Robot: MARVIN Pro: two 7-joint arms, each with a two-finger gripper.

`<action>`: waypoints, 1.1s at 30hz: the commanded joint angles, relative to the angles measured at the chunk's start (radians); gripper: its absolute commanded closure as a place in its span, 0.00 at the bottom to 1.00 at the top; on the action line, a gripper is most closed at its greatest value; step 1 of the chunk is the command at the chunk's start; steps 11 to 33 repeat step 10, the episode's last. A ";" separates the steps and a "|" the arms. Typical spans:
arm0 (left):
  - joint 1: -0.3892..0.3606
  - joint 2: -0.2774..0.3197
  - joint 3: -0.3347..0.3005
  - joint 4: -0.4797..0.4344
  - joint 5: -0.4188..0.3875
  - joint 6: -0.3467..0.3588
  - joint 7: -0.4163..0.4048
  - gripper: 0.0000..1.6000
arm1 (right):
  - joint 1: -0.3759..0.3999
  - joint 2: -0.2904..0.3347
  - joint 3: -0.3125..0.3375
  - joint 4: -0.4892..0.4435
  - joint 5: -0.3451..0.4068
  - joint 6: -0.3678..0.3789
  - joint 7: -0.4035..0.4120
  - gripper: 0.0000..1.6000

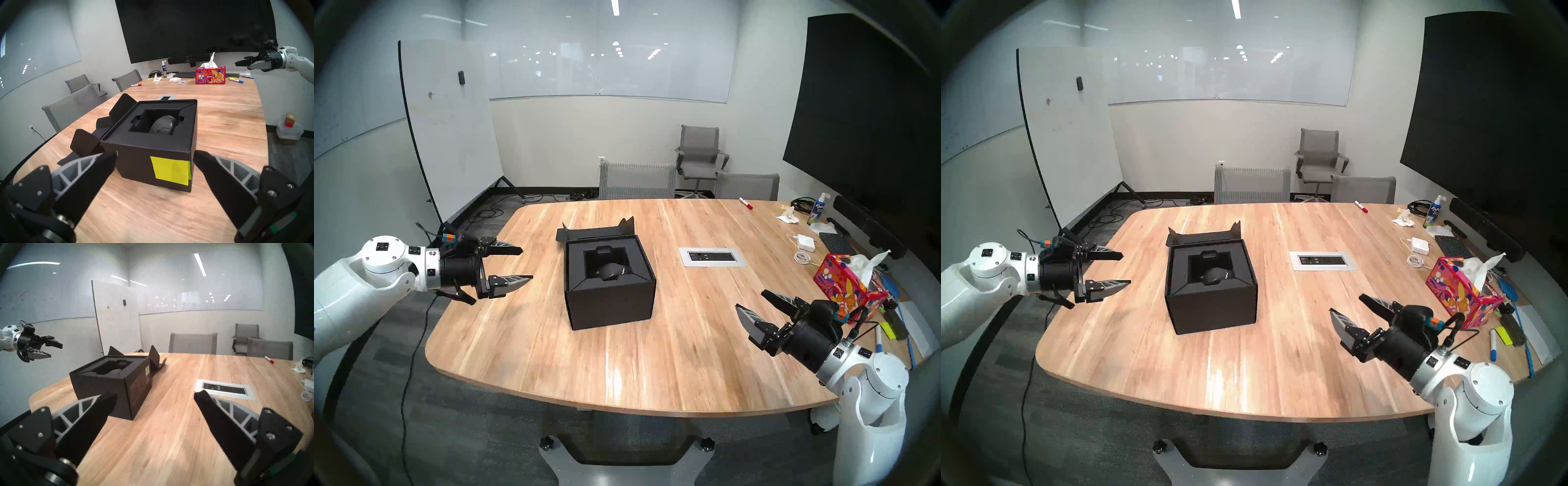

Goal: Open the box and place the mouse inside

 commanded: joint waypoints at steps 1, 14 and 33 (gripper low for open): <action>-0.011 0.007 -0.018 -0.001 -0.015 -0.011 -0.009 0.00 | -0.111 -0.116 -0.035 -0.117 -0.050 0.042 -0.112 0.00; -0.010 0.009 -0.019 0.003 -0.025 -0.018 -0.021 0.00 | -0.148 -0.195 -0.106 -0.140 -0.126 0.050 -0.237 0.00; -0.010 0.009 -0.019 0.003 -0.025 -0.018 -0.021 0.00 | -0.148 -0.195 -0.106 -0.140 -0.126 0.050 -0.237 0.00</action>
